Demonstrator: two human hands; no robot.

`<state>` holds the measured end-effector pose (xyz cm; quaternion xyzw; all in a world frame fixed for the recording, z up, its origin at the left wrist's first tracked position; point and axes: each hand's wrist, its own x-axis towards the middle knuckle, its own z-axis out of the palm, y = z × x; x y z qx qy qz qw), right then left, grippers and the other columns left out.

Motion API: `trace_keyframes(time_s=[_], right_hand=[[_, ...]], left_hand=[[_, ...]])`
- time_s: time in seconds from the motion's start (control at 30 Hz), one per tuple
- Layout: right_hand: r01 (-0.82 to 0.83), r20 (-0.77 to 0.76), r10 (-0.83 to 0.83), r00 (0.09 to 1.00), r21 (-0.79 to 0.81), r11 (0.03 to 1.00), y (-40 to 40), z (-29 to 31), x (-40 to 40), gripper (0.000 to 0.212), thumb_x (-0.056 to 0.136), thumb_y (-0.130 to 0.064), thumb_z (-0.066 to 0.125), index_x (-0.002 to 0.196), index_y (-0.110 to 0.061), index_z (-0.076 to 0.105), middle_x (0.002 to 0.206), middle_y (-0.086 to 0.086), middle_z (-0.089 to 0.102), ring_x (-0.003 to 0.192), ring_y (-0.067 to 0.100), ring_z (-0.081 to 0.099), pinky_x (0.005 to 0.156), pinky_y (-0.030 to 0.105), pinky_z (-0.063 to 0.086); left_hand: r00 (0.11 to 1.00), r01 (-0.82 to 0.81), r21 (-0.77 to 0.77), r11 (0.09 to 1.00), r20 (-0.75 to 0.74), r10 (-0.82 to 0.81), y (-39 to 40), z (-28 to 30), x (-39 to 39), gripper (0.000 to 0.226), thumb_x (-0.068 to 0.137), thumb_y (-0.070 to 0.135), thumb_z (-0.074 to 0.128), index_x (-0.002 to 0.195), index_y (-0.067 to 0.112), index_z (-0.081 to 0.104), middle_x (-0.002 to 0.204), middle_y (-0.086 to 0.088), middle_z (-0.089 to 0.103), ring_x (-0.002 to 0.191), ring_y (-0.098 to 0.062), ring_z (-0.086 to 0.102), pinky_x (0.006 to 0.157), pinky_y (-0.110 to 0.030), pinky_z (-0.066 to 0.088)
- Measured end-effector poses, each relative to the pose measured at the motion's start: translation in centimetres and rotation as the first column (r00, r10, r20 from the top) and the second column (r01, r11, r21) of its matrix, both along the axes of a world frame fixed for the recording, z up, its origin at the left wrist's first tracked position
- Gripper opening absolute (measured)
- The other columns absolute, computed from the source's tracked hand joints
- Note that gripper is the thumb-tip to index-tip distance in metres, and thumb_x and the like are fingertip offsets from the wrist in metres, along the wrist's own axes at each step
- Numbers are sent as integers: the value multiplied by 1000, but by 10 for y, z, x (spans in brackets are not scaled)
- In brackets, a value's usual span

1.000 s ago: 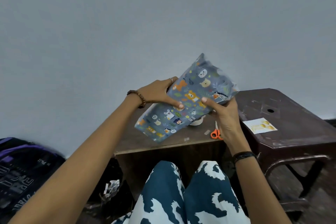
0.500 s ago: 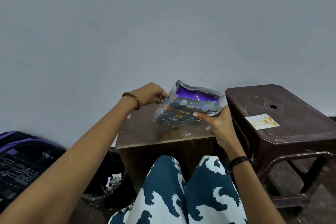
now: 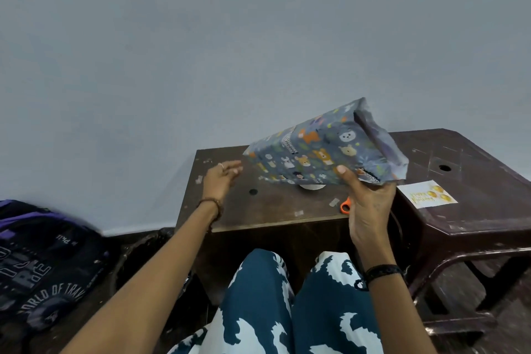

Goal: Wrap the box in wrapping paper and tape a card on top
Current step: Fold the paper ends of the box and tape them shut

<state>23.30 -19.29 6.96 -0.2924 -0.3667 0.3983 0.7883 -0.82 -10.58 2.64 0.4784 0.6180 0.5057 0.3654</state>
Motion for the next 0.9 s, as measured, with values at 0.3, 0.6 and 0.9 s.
trace_keyframes(time_s=[0.3, 0.6, 0.9], right_hand=[[-29, -3, 29, 1000, 11, 1000, 17, -12, -16, 69, 68, 2, 77, 129, -4, 45, 104, -3, 68, 103, 22, 63, 92, 46, 49], [-42, 8, 42, 999, -3, 999, 20, -12, -33, 61, 65, -7, 78, 119, -14, 50, 102, -5, 69, 103, 20, 63, 97, 52, 46], [-28, 9, 28, 1000, -11, 1000, 20, -12, -24, 54, 73, 10, 69, 116, -17, 51, 102, -6, 70, 104, 19, 63, 98, 58, 43]], left_hand=[[938, 116, -102, 988, -315, -143, -1, -78, -19, 49, 92, -6, 41, 139, 7, 37, 120, -8, 64, 131, -18, 39, 101, -17, 28], [461, 92, -134, 987, -873, -161, -5, -92, -16, 62, 95, 17, 37, 149, 13, 6, 147, -6, 36, 139, -18, 25, 115, -34, 14], [345, -90, -273, 958, -911, -228, 1, -82, -22, 57, 96, 31, 28, 149, 16, 13, 157, -2, 12, 144, -18, 11, 116, -47, 7]])
